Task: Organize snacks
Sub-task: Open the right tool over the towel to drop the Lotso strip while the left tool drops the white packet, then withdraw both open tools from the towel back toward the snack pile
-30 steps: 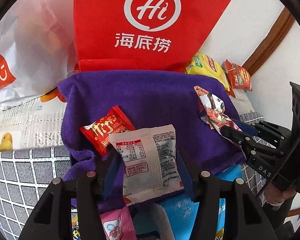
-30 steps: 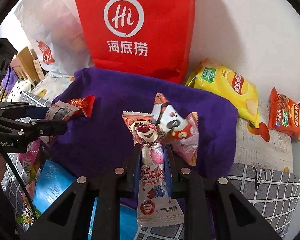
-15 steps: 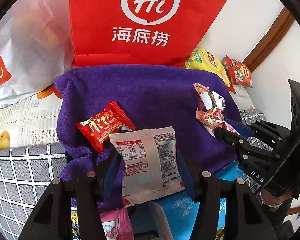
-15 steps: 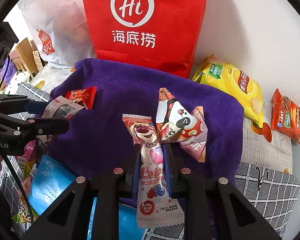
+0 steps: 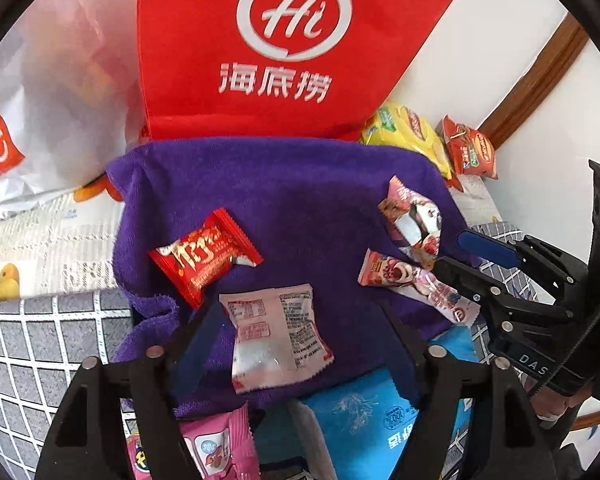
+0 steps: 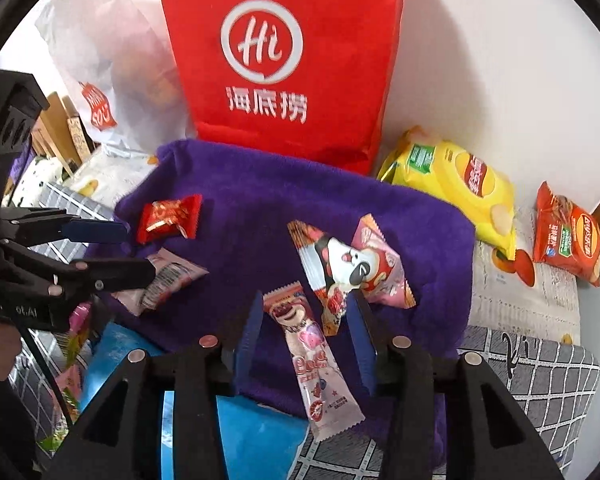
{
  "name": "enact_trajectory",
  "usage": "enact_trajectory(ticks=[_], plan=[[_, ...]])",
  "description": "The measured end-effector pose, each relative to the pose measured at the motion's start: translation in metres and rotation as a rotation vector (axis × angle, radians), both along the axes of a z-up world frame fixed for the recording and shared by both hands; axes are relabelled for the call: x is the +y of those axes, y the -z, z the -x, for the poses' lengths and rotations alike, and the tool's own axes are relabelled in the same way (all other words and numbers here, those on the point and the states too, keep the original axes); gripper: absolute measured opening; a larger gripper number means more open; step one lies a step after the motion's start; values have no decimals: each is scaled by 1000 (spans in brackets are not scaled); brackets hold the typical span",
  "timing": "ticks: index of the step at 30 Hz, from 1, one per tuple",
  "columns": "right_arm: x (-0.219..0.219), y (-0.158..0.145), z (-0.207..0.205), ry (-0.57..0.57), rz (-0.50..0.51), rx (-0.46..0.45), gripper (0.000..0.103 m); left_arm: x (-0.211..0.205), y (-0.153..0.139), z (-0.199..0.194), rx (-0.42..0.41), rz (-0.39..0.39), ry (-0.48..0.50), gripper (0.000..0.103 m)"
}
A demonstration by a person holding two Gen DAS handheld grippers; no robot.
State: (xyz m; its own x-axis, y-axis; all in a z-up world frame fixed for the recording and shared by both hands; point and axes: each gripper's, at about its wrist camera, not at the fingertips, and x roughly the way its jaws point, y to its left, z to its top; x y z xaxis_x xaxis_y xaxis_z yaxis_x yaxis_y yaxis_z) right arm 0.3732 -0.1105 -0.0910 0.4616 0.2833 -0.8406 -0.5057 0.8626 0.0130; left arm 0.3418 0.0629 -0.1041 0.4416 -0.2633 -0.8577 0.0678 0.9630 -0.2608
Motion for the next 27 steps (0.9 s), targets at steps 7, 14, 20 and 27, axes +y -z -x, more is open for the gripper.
enact_trajectory(ticks=[7, 14, 20, 27], plan=[[-10, -32, 17, 58, -71, -78, 45, 8, -17, 7, -22, 5, -31, 75], [-26, -54, 42, 156, -79, -94, 53, 4, -52, 30, -135, 72, 16, 75], [-38, -77, 75, 270, -18, -121, 62, -6, -81, 55, -226, 107, 76, 75], [-46, -95, 128, 282, -59, -218, 74, -7, -109, 78, -292, 116, 90, 75]])
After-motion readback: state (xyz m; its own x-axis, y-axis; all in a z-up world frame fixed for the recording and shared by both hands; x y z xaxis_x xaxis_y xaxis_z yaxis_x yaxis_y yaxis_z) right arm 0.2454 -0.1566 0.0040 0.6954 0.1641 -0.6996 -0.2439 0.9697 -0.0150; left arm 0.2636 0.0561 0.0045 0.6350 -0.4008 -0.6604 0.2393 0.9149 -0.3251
